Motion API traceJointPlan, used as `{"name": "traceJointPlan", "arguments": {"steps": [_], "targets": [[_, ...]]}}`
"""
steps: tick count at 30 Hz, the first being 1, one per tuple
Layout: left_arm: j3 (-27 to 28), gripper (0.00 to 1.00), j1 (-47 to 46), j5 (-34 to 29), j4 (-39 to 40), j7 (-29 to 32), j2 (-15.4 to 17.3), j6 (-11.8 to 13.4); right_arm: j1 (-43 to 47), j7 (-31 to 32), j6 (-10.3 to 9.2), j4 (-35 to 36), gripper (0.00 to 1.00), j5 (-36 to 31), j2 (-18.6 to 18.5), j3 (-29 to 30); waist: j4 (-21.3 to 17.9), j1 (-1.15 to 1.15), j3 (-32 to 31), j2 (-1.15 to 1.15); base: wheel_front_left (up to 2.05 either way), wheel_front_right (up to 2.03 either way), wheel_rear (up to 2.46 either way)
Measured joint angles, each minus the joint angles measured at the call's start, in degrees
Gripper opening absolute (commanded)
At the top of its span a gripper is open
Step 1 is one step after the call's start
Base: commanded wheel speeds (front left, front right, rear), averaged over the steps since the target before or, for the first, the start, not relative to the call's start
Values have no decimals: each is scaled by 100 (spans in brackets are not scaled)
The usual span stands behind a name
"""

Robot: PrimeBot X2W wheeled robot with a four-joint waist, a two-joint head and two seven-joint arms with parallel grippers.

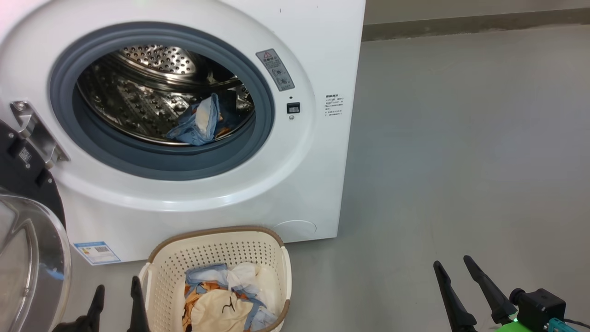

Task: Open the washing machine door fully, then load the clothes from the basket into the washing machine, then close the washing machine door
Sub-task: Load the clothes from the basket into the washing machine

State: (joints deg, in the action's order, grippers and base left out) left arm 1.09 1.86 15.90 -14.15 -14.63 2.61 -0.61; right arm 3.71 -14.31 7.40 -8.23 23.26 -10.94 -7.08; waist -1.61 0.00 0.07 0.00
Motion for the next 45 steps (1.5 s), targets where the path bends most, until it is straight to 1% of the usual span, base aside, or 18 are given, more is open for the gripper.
{"name": "traceJointPlan", "arguments": {"steps": [4, 17, 26, 36, 45], "targets": [[131, 100, 192, 24, 114, 0, -7, -25, 1, 0, 0, -15, 100, -1, -7, 9, 3, 0, -61, 0, 0, 0, 0], [164, 100, 662, 213, 383, 0, -7, -48, 14, 0, 0, -54, 100, -31, -30, -18, 110, 0, -251, 0, 0, 0, 0], [272, 100, 931, 215, 472, 0, -7, -69, 140, 0, 0, -81, 100, -38, -81, -158, -15, 0, -347, 0, 0, 0, 0], [349, 100, 1095, 215, 644, 0, -7, -271, 144, 0, 0, -83, 100, -38, -105, -159, -125, 0, -389, 0, 0, 0, 0], [359, 100, 1182, 215, 758, 0, -5, -321, 287, 0, 0, -113, 100, -38, -99, -135, -193, 0, -412, 0, 0, 0, 0]]}}
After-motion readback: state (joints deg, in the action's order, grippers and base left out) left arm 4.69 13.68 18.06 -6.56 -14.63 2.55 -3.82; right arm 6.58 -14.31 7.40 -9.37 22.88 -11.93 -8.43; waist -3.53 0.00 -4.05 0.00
